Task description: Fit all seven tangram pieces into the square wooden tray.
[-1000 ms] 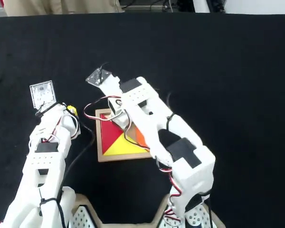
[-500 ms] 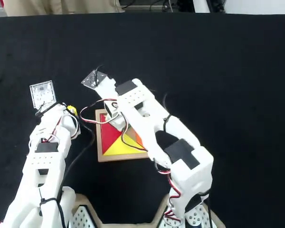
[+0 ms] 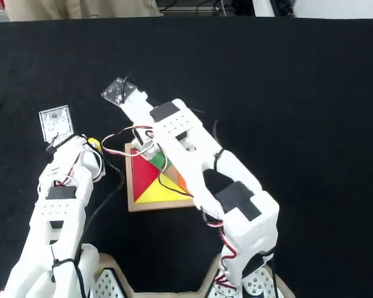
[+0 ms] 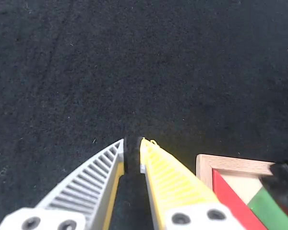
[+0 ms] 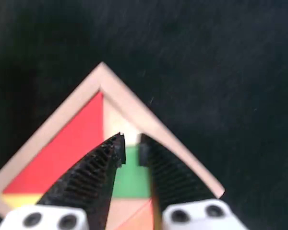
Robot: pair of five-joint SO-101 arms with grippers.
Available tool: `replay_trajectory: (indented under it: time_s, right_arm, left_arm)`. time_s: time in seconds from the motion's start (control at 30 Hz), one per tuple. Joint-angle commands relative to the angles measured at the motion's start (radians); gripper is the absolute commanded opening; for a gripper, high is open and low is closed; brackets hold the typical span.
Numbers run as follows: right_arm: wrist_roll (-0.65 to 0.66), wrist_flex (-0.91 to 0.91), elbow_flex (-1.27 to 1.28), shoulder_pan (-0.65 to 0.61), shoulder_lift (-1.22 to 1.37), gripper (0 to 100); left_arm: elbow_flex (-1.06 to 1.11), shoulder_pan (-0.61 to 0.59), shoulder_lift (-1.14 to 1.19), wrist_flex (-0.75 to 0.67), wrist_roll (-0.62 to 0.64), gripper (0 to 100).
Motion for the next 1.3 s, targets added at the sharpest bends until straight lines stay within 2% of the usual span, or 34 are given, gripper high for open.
replay_trajectory:
  time_s: [0.0,0.23,0.5,0.67,0.87,1.0,1.13,1.27]
  right_arm:
    - [-0.003,-0.035,-0.03,0.015,0.012,2.8]
    - [-0.003,-0.031,-0.033,0.018,0.079,1.5]
    - [-0.002,0.066,-0.039,0.012,0.067,1.4]
    - [-0.009,0.08,-0.024,0.023,-0.111,1.4]
    - [-0.008,0.086,0.163,0.149,-0.456,1.4]
    - [-0.034,-0.026,0.407,0.267,-0.674,1.4]
    - [-0.143,-0.256,0.711,0.368,-0.814,1.4]
    - [-0.195,-0.433,0.878,0.511,-0.885,1.5]
  left_arm:
    - [-0.005,0.01,-0.025,-0.021,-0.008,7]
    - [-0.005,0.01,-0.025,-0.021,-0.008,7]
    - [-0.005,0.01,-0.025,-0.02,-0.008,7]
    - [-0.005,0.01,-0.025,-0.02,-0.008,7]
    - [-0.007,0.013,-0.025,-0.021,-0.006,7]
    - [-0.013,0.016,-0.025,-0.018,-0.002,9]
    - [-0.005,0.045,-0.025,-0.002,0.037,18]
    - [-0.051,0.085,-0.025,0.124,0.064,19]
